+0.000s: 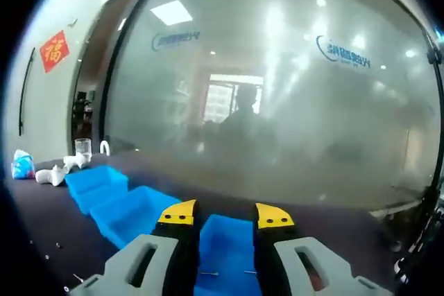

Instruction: Sort the screws, nuts, and washers into the corresponding bins

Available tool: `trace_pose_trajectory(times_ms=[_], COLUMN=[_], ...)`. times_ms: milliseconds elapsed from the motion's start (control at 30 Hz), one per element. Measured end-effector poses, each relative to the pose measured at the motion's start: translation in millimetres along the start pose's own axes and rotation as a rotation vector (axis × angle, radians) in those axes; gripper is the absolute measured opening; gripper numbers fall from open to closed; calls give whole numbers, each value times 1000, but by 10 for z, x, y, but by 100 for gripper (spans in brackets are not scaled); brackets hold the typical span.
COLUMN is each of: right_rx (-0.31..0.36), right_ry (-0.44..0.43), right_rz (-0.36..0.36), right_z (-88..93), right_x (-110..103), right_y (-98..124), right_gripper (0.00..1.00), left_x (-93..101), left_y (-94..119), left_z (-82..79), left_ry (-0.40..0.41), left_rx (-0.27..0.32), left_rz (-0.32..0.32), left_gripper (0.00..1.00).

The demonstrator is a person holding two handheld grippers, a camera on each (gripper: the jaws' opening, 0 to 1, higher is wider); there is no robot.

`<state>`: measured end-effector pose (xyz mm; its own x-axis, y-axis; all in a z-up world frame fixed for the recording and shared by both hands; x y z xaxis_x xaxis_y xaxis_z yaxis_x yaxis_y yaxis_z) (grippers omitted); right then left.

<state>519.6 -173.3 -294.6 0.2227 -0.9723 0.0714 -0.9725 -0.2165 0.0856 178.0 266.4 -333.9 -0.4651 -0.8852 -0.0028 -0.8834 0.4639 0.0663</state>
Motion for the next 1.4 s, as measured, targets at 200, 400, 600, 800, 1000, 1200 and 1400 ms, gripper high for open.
trace_pose_trajectory(times_ms=[200, 400, 600, 800, 1000, 1200, 1400], right_rx=[-18, -15, 11, 7, 23, 24, 3], right_ry=[16, 26, 53, 83, 73, 32, -14], right_rz=[-95, -166, -239, -300, -330, -392, -483], right_z=[65, 106, 138, 229, 331, 483, 627], right_x=[-128, -259, -398, -462, -449, -404, -368], right_y=[224, 607, 1056, 1462, 1895, 2210, 2512], right_gripper=[30, 31, 31, 32, 32, 34, 36], left_x=[15, 39, 72, 91, 111, 158, 187], left_y=[-4, -6, -22, -35, -61, -111, -134], left_z=[8, 0, 13, 12, 25, 30, 7], left_ry=[-1, -2, -4, -10, -7, -17, -30], left_rx=[-1, 10, 8, 8, 7, -4, -7], left_rz=[3, 14, 31, 41, 51, 71, 85], left_gripper=[48, 48, 48, 48, 48, 48, 48])
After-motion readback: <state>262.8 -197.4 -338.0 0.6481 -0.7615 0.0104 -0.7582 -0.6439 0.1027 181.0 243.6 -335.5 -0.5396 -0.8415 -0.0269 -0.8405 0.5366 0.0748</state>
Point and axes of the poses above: the point that each gripper's makers call its tool centre point, and the gripper's own axes: y roughly backward along the fingers, x roughly to its right, z roughly out of its underside, the point moved 9 cm from there along y, roughly backward along the fingers, and after that the axes turned 5 degrees about -y, right-handed, at the moved point
